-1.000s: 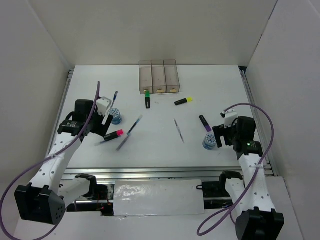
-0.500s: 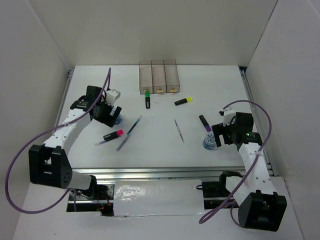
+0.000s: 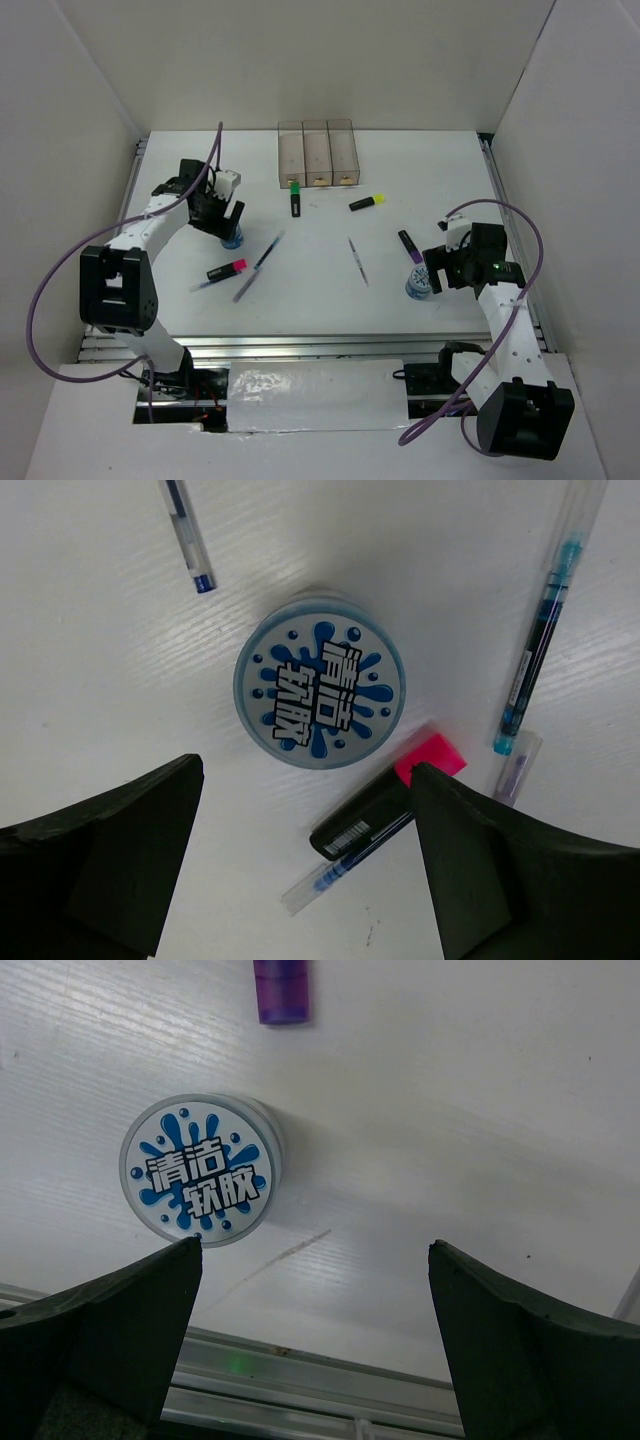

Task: Sort the stationery into containers
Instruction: Grab a piece of stationery with the left arm

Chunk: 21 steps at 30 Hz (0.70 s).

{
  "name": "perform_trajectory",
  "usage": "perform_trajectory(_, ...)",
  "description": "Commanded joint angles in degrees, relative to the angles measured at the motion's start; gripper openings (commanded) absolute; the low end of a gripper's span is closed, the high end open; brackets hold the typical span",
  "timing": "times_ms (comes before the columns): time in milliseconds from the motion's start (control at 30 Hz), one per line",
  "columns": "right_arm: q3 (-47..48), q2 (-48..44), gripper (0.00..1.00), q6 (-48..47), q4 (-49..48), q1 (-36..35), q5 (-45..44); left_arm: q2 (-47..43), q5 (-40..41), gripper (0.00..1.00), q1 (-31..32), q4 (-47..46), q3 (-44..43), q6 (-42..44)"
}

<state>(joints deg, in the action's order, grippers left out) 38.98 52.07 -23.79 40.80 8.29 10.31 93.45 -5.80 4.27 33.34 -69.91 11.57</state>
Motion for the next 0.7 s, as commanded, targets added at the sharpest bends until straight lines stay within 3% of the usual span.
perform_trajectory(0,2.2,0.2,1.00,0.7,1.0,0.0,0.9,2.1,-3.2,0.96,-0.1,-2.5,-2.1,-1.4)
perform_trajectory(433,3.5,1.5,1.00,0.7,0.7,0.1,0.1,7.2,-3.8,0.88,0.0,-8.2,-2.3,-2.7)
perform_trajectory(667,3.3,2.2,1.00,0.7,0.4,0.1,0.1,8.5,-3.8,0.66,0.0,-8.6,-3.6,-2.7)
